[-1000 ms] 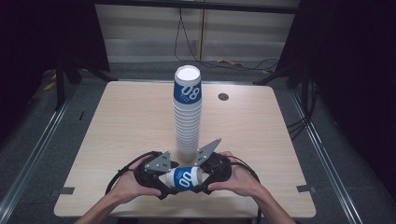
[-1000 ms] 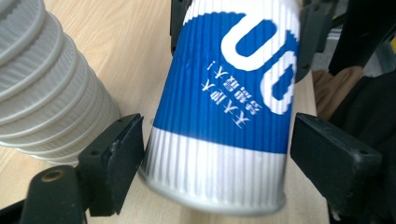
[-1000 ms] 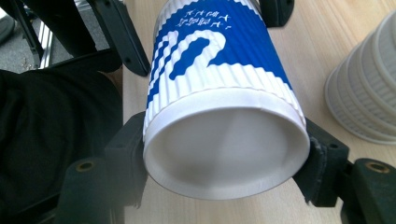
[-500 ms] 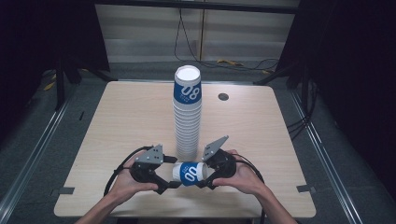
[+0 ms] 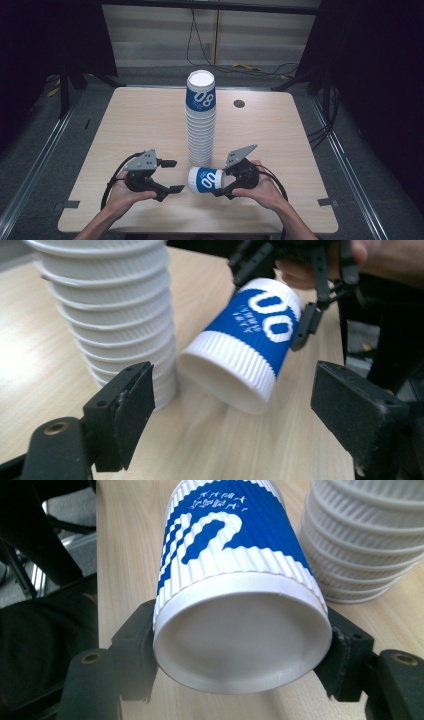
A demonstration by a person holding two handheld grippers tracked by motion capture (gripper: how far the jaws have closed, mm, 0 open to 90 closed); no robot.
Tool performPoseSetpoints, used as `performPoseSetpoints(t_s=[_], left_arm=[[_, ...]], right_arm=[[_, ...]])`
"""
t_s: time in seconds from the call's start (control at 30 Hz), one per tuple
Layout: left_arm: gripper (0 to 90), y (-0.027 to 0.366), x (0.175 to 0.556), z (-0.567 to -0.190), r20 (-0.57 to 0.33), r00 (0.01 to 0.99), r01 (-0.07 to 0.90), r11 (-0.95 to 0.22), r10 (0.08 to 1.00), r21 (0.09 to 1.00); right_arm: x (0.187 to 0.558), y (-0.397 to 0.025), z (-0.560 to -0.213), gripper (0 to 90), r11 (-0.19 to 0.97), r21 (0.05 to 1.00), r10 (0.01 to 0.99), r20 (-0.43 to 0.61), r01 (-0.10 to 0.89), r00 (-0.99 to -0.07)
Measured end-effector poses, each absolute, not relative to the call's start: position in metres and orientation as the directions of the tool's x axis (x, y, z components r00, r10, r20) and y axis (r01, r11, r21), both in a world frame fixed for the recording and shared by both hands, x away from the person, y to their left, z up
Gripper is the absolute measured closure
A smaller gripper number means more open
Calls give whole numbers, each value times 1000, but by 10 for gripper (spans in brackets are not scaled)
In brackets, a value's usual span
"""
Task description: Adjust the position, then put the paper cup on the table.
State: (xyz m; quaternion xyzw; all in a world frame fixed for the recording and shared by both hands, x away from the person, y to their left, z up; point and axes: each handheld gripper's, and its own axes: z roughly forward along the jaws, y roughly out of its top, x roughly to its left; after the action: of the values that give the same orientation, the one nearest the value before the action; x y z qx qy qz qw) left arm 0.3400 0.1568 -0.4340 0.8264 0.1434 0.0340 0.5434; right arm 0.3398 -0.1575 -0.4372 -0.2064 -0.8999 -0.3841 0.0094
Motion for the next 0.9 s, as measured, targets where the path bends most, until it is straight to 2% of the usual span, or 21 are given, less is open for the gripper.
performPoseSetpoints(t_s=[0.23, 0.33, 0.6, 0.9], left_arm=[[173, 157, 342, -438, -126, 950, 220, -327, 286, 919], [173, 157, 343, -439, -169, 947, 252, -304, 274, 919], [172, 158, 342, -442, -181, 939, 264, -277, 291, 924], [172, 156, 338, -439, -187, 945, 258, -259, 268, 931]], right_arm=[[336, -164, -431, 301, 551, 750, 378, 167, 366, -911], [336, -163, -432, 301, 544, 757, 375, 167, 362, -912], [338, -166, -436, 301, 494, 787, 373, 192, 369, -908], [337, -167, -432, 301, 414, 838, 344, 218, 356, -913]])
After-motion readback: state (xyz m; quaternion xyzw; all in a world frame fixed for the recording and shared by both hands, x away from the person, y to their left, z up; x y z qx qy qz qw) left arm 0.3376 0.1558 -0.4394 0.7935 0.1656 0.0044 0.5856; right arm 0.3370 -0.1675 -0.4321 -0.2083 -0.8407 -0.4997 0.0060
